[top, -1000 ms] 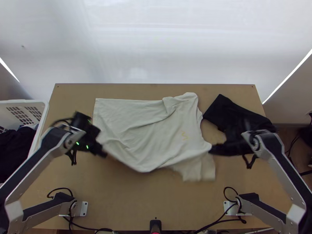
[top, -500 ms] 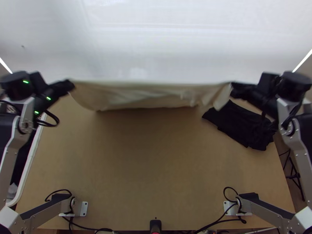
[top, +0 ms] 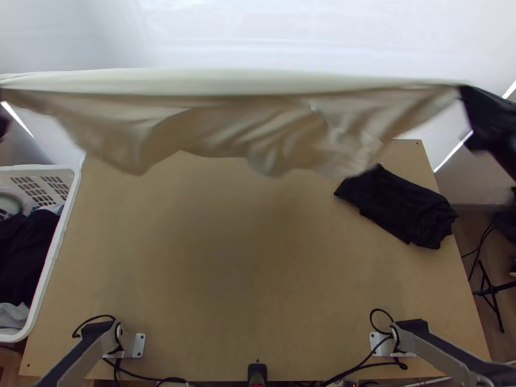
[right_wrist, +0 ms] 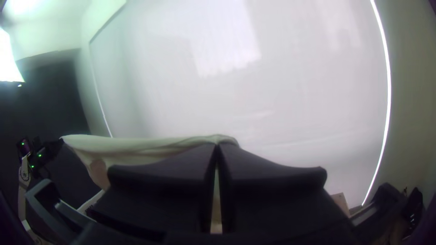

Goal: Fold the t-shirt

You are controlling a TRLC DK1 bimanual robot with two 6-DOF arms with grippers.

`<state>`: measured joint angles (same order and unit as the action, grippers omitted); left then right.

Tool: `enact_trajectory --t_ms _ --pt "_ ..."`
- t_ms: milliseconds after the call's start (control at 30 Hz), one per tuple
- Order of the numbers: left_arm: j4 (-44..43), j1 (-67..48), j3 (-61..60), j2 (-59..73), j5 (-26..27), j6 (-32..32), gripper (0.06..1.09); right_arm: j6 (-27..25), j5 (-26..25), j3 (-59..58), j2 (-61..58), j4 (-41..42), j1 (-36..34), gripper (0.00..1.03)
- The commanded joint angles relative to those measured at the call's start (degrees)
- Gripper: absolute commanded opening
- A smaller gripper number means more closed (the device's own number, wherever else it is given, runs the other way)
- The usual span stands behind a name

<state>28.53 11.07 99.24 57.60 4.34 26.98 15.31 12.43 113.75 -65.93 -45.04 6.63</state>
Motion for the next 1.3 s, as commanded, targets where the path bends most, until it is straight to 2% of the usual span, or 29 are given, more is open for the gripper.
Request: enact_trajectory --t_ms 0,133,267,367,500,633,733,833,967,1100,1267 --pt "2.32 0.97 3.94 -12.16 0.67 -0.97 0.09 -1.25 -0.03 10.61 8.63 -14.03 1.19 0.03" --pt "7.85 0.09 4.12 -15.59 1.11 -1.14 0.09 -1.25 -0.12 17.55 10.03 -22.64 1.01 0.03" --pt "11.10 -0.35 -0.01 -19.28 1.20 -1.23 0.09 -1.16 -0.03 13.86 13.02 -26.86 1.01 0.03" --pt "13.21 -0.17 -6.96 -22.62 2.52 -2.81 0.09 -0.98 0.05 4.19 15.75 -27.47 2.24 0.03" --pt "18.14 -1.05 -24.45 -27.90 5.42 -6.06 0.09 2.18 0.67 -17.78 18.82 -25.72 3.39 0.03" --pt "20.60 -2.46 -40.35 -30.36 5.68 -11.25 0.09 3.06 1.02 -40.01 18.65 -17.54 6.90 0.03" --pt "19.98 -3.42 -48.97 -26.67 5.42 -16.52 0.09 3.85 1.29 -47.40 11.88 -11.39 8.75 0.03" --pt "16.38 -4.22 -53.01 -19.99 5.07 -19.07 0.09 2.88 1.29 -48.54 3.53 -4.71 9.98 0.03" --pt "5.39 -5.80 -52.66 -11.99 4.54 -18.98 0.09 -0.02 1.29 -45.02 -8.42 1.35 10.33 0.03" --pt "-3.31 -6.50 -48.18 0.23 4.27 -18.02 0.09 -1.51 1.29 -38.96 -18.53 3.38 10.15 0.03" --pt "-8.67 -5.18 -37.28 18.69 3.84 -15.29 0.09 -1.86 1.29 -31.05 -28.64 5.75 9.71 0.03"
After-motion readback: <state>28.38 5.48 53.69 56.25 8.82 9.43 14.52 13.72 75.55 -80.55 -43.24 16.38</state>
